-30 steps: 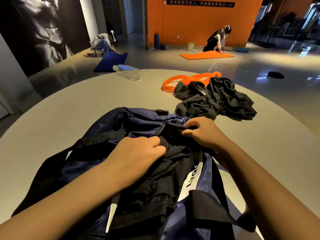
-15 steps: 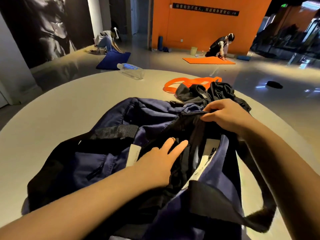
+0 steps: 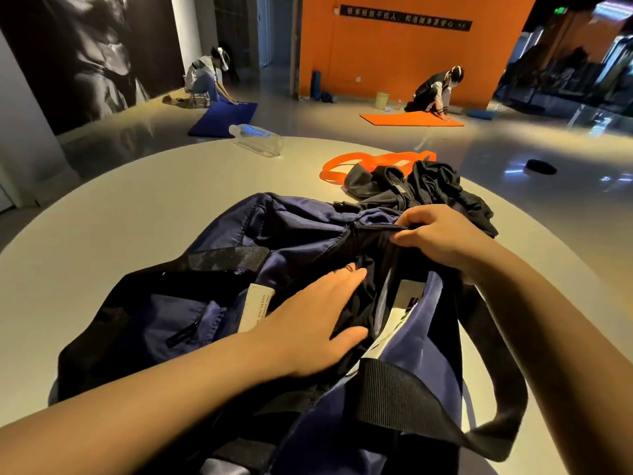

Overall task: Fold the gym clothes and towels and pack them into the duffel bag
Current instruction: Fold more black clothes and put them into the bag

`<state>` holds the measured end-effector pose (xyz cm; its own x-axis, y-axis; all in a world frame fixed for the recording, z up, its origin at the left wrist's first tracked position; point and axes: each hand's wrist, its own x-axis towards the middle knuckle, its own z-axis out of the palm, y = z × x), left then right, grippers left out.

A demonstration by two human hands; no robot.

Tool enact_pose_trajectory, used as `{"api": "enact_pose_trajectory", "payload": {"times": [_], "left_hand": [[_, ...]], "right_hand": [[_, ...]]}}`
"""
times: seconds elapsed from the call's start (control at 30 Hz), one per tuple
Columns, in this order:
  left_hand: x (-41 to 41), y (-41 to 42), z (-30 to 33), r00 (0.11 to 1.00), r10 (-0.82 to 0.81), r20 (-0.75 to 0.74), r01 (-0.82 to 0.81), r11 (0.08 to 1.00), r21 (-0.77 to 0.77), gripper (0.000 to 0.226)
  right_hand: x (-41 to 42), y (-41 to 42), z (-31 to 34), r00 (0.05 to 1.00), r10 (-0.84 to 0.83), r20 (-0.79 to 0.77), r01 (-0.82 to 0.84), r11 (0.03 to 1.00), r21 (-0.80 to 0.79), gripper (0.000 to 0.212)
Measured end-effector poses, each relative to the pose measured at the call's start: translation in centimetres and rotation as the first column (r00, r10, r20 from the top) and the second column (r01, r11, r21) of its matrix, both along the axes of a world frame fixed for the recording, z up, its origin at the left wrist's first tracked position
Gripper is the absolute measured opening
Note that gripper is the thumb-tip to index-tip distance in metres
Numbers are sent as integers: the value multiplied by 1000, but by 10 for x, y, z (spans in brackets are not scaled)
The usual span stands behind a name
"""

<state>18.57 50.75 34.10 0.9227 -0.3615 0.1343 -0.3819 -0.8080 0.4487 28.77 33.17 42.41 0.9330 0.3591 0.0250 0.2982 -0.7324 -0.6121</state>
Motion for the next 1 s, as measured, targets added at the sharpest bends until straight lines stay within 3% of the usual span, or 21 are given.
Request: {"api": "enact_pose_trajectory", "payload": {"times": [0.1, 0.27, 0.4, 0.47, 0.6, 0.63, 0.7, 0.77, 0.93, 1.0], "left_hand": [[6, -1, -1, 985, -118, -128, 132, 986, 102, 74], [13, -1, 3, 967, -27, -255, 99, 956, 276, 78], [18, -1, 8, 960, -49, -277, 148, 925, 350, 82], [15, -4, 7, 975, -62, -212, 130, 936, 328, 79], [13, -9, 3, 996, 59, 60, -66, 988, 138, 48], [15, -9, 4, 997, 79, 23, -82, 978, 191, 49], [21, -11, 3, 976, 95, -195, -18, 931, 365, 57], [28, -14, 1, 947, 97, -306, 51, 895, 443, 62], [33, -20, 0, 945, 70, -320, 112, 849, 516, 64], [25, -18, 8, 973, 25, -229, 104, 840, 532, 57]], "right_hand": [[-5, 3, 2, 999, 16, -38, -16, 1000, 11, 11], [-15, 2, 12, 998, 55, 4, -55, 998, -17, 13], [-12, -6, 10, 1000, -10, -12, 10, 1000, 9, 20], [-9, -9, 4, 999, -30, -23, 29, 999, -17, 19], [-5, -13, 1, 991, -54, -127, 54, 999, -2, 10], [-4, -12, 2, 990, -52, -134, 54, 998, 13, 12], [-2, -9, 7, 991, -35, -128, 40, 999, 37, 15], [-1, -4, 6, 994, -30, -104, 28, 999, -17, 19], [-7, -2, -45, 988, -137, 72, 145, 981, -126, 14], [-13, 0, -71, 983, -160, 92, 174, 971, -165, 10]]}}
